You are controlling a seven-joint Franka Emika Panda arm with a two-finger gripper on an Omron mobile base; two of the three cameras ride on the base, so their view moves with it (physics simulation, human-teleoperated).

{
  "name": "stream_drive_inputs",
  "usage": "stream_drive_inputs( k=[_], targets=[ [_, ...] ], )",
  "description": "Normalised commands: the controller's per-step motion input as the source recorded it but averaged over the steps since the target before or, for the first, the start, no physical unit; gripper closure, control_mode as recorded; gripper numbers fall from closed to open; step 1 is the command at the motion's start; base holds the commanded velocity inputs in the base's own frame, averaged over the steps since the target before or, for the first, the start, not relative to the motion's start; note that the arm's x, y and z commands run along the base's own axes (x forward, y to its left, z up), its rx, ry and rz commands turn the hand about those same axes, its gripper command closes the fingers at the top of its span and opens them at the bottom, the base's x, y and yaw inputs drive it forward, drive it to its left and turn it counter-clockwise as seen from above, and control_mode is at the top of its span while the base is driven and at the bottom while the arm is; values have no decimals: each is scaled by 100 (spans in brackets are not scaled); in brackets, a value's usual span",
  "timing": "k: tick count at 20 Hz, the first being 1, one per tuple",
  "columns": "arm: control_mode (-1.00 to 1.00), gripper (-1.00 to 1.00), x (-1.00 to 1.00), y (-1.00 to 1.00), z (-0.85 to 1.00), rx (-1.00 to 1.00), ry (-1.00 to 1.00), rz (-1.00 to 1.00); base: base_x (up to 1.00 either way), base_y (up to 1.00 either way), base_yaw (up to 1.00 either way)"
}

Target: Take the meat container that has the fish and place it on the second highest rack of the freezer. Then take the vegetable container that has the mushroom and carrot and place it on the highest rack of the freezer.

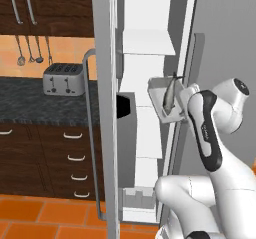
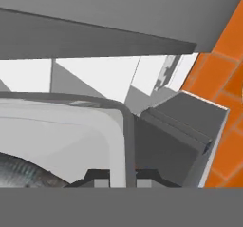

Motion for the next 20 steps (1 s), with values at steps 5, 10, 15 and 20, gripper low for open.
stream_drive_inputs(
  k=[5,10,15,20],
  targets=[
    [-100,100,59,22,0,1,0,-8,0,0,0],
    [-100,100,57,7,0,0,0,0,0,0,0],
    [-100,100,34,0,0,0,0,-2,0,0,0],
    [-100,100,40,0,-6,-1,0,-12,0,0,0]
  ],
)
